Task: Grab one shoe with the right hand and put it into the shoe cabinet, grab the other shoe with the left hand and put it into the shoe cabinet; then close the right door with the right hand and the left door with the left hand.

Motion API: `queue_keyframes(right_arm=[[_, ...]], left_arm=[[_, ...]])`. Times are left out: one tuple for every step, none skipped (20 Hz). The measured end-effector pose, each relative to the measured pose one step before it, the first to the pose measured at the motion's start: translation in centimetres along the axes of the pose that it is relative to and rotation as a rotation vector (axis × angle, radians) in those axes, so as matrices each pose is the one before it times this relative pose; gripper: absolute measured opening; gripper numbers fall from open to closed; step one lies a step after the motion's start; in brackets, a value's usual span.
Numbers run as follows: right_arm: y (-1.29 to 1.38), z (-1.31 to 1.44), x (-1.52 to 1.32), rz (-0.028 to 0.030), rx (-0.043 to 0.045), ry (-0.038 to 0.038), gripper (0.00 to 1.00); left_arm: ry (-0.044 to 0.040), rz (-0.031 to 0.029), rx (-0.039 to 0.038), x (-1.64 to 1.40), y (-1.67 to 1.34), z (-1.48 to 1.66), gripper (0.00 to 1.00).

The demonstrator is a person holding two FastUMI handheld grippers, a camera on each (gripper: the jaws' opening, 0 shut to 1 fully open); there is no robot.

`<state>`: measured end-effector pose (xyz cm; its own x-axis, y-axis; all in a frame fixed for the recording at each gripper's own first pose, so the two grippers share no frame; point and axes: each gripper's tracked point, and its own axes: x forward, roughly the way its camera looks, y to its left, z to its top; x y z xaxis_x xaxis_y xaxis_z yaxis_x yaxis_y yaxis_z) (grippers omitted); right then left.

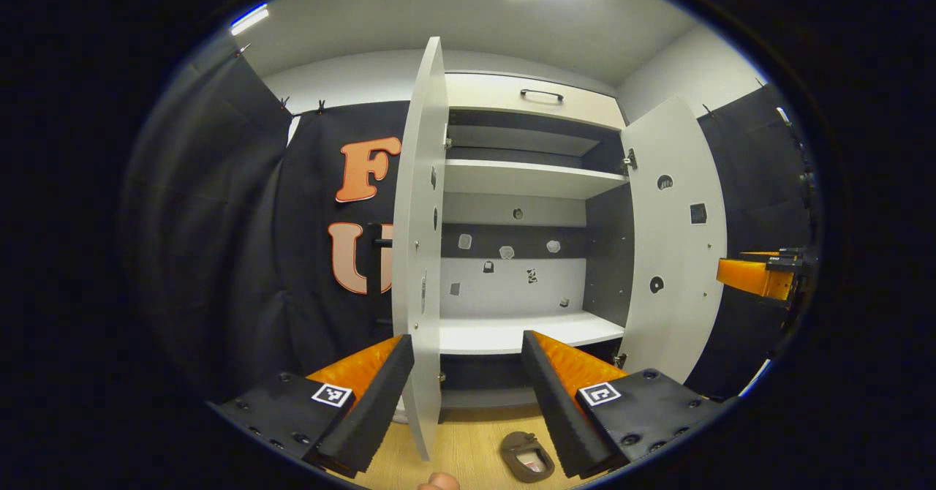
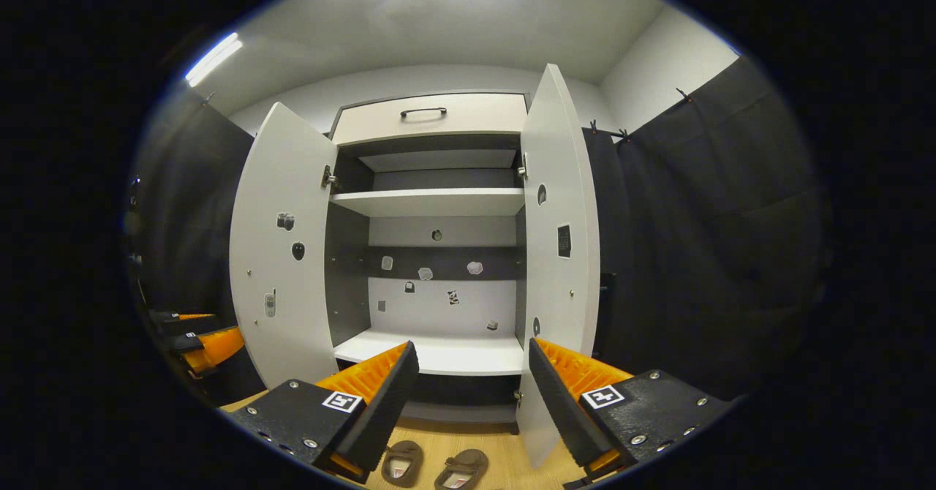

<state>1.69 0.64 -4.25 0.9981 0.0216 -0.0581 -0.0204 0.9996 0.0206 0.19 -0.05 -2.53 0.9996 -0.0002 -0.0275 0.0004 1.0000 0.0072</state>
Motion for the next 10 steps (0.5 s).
queue_keyframes(right_arm=[[0.042, -0.596, -0.055, 0.00461, 0.00536, 0.00725, 0.93], [-0.106, -0.782, -0.025, 0.00017, 0.00610, 0.00878, 0.93], [-0.149, -1.116, -0.019, -0.00022, 0.00576, 0.01278, 0.93], [-0.029, -1.311, 0.020, 0.00278, 0.00220, 0.01748, 0.98], [-0.205, -1.460, 0.112, -0.00362, -0.00138, 0.01539, 0.94], [-0.372, -1.616, 0.163, -0.00889, -0.00501, 0.01642, 0.93], [-0.222, -1.851, 0.262, -0.00643, -0.00813, 0.01858, 0.93], [-0.156, -2.016, 0.367, -0.00976, -0.00824, 0.01750, 0.94], [-0.100, -2.468, 0.561, -0.00626, -0.00692, 0.02829, 0.93], [0.283, -2.554, 0.304, 0.00725, -0.00086, 0.03729, 0.94]], left_arm=[[-0.00715, 0.00610, 0.00729, -0.143, 0.170, 0.124, 0.96], [-0.00722, 0.00037, -0.00080, -0.142, -0.025, 0.159, 0.97], [-0.00447, -0.00767, -0.01290, -0.057, -0.193, 0.019, 0.97], [-0.00363, -0.01112, -0.01779, -0.126, -0.395, 0.046, 0.96], [-0.00607, -0.00418, -0.00900, -0.176, -0.160, 0.088, 0.97], [-0.00810, -0.00480, 0.00526, -0.065, -0.074, 0.155, 0.97], [-0.01125, -0.00758, 0.01618, -0.072, -0.164, 0.239, 0.97], [-0.00709, -0.00135, 0.01090, -0.005, -0.094, 0.063, 0.97], [-0.00159, 0.00208, 0.00332, 0.014, 0.044, -0.003, 0.97], [0.00073, -0.00118, -0.00304, 0.069, -0.031, -0.058, 0.97]])
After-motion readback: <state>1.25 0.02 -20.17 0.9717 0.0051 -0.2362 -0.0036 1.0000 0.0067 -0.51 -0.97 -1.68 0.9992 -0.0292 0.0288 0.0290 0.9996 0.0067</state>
